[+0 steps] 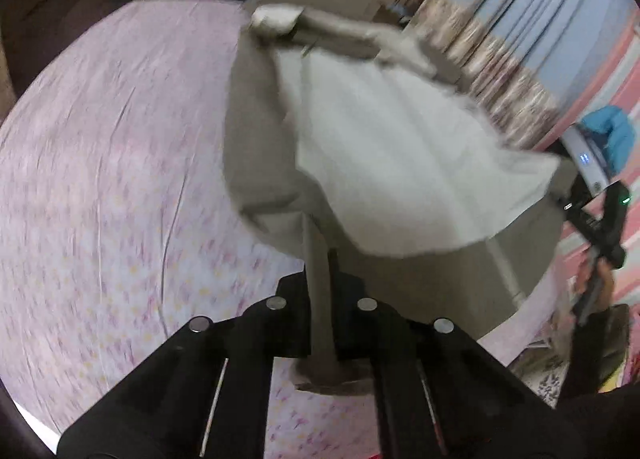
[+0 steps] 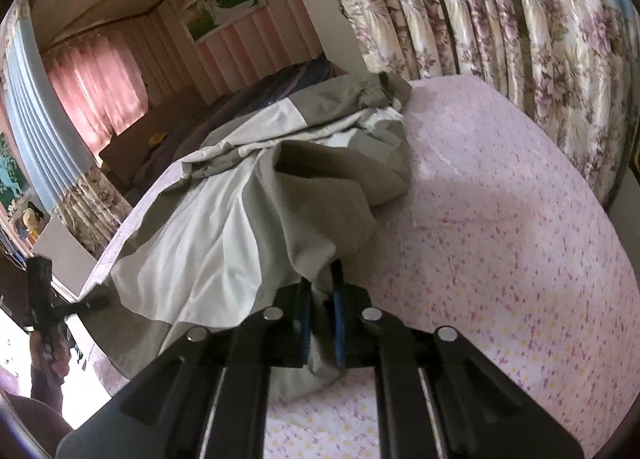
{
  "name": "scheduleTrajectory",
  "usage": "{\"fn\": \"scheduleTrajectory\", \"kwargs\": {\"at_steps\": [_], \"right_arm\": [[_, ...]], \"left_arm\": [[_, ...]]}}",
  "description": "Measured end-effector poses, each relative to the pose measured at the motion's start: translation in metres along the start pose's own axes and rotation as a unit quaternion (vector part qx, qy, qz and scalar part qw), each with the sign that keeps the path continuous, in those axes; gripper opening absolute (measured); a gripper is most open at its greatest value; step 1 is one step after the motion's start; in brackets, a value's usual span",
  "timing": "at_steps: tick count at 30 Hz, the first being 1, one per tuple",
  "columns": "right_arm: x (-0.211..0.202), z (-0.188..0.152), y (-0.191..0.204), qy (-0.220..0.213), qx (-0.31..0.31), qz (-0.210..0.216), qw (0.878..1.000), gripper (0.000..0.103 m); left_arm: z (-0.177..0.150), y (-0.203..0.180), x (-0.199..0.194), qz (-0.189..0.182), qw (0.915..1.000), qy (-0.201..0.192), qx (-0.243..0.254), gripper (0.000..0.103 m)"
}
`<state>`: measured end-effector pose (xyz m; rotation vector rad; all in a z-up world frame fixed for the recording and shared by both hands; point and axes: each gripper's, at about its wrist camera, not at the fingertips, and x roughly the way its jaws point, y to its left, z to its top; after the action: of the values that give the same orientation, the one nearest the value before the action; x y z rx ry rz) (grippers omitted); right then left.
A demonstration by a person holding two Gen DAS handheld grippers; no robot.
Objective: Fold large clothes
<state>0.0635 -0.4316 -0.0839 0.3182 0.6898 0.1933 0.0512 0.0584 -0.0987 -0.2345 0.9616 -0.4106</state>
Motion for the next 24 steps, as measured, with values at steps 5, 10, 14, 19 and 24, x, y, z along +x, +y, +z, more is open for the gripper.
{"fn": "scheduleTrajectory", "kwargs": {"at_steps": [5,10,14,19,24], "right_arm": [[0.008,0.038,0.002,-0.022,0.004,0.038,0.999,0.007],[0.039,0.102,0.012,-0.037,-0.027,0.031,0.998,0.005],[0.066,0.160,0.017,-0.055,-0.049,0.014,0.997,0.004],[0.124,0.240,0.013,-0.061,-0.061,-0.048,0.995,0.001],[0.192,0.313,-0.005,-0.035,-0.062,-0.138,0.988,0.000]], "left_arm": [[0.054,-0.017,-0.028,-0.042,0.9960,-0.075,0.027,0.003],[0.130,-0.011,-0.017,-0.071,0.9909,-0.114,0.007,0.003],[0.191,-0.005,0.007,-0.073,0.9909,-0.113,-0.004,0.003],[0.278,0.006,0.041,-0.043,0.9901,-0.132,-0.022,0.003],[0.360,0.016,0.091,0.044,0.9908,-0.127,-0.017,0.003]]}}
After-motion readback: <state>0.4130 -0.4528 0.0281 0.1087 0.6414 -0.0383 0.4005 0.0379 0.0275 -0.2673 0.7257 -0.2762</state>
